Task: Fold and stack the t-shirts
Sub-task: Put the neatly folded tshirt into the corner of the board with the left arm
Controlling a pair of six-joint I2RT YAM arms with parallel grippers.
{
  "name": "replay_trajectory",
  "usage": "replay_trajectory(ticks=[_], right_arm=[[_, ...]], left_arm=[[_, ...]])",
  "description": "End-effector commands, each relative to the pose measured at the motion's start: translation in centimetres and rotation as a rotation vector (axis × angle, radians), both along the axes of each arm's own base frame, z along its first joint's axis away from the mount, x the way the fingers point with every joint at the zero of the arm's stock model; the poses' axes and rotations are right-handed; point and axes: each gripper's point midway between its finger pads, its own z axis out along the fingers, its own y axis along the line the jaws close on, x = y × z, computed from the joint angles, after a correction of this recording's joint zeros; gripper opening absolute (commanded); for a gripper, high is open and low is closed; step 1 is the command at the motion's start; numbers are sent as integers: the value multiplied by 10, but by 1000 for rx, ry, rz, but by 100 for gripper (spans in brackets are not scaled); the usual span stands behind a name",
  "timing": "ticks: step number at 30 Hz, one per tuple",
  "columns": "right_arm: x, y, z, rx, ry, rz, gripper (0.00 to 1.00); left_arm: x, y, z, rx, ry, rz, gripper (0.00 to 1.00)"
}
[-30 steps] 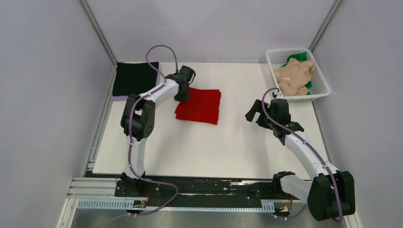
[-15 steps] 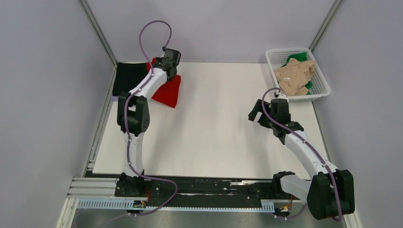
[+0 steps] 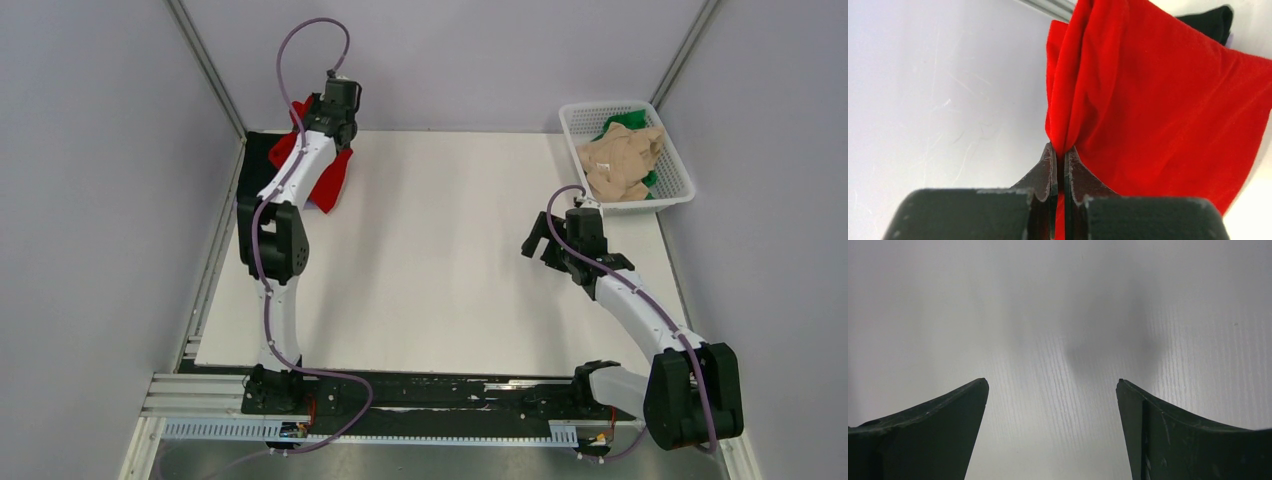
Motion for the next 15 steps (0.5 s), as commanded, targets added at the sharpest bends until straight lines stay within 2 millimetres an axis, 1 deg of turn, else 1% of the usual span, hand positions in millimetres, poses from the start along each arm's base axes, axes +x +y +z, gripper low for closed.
replay_trajectory(ticks=[1, 6, 8, 11, 15], right_arm=[[7, -4, 10, -10, -34, -18, 100], [6, -3, 11, -2, -32, -17, 100], [5, -3, 9, 0, -27, -19, 100], [4, -3, 6, -1, -11, -21, 100], [3, -4, 5, -3, -5, -22, 100]], left_arm=[[-4, -6, 80, -83, -183, -32, 0], [-12, -8, 96, -135, -220, -35, 0], [-13, -12, 99, -160, -228, -54, 0], [-14, -11, 97, -163, -237, -53, 0], [-10, -1, 94, -133, -244, -18, 0]])
